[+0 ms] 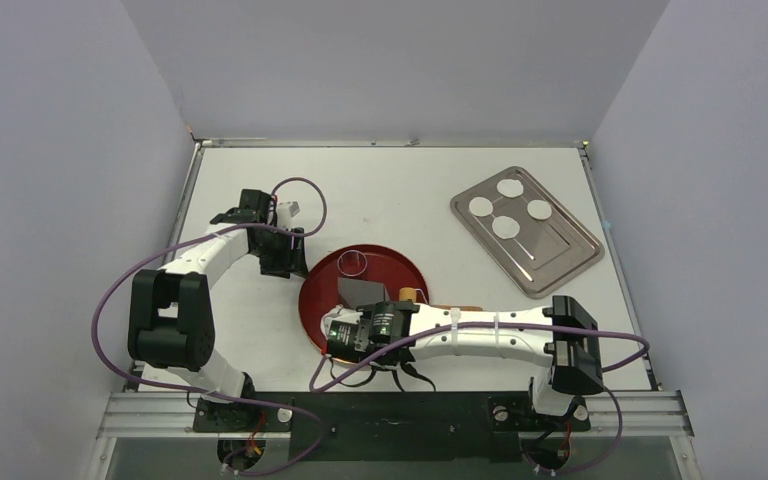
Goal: Roll out the dumpling wrappers from the dough
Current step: Remove the dumpling wrapper from the work surface.
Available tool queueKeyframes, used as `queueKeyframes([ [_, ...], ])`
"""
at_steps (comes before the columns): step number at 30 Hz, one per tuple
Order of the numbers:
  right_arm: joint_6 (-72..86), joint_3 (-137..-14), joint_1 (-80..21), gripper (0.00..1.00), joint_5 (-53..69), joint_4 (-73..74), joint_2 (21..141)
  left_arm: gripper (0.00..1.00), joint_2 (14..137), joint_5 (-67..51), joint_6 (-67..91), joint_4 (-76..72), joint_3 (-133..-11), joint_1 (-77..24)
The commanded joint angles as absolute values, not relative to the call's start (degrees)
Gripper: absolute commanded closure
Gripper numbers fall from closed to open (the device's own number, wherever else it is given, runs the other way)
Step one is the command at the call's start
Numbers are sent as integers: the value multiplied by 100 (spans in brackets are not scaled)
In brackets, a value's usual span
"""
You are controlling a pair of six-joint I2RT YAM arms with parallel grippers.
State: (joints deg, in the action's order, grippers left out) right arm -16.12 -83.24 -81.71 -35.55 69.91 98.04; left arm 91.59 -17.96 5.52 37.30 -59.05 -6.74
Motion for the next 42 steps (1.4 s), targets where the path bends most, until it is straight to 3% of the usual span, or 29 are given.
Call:
queueKeyframes([
  [1, -1623, -8555, -8293, 100, -3705, 6960, 9741, 49, 8949, -1768, 516, 3653, -6028, -632],
  [24, -1426, -8784, -8669, 100, -3586, 6943, 9964, 49, 8924, -1761, 527, 3653, -6021, -585],
  [42, -701, -8557, -8252, 100, -4021, 7495, 9485, 50, 8928, -1740, 527, 3629, -6018, -581],
])
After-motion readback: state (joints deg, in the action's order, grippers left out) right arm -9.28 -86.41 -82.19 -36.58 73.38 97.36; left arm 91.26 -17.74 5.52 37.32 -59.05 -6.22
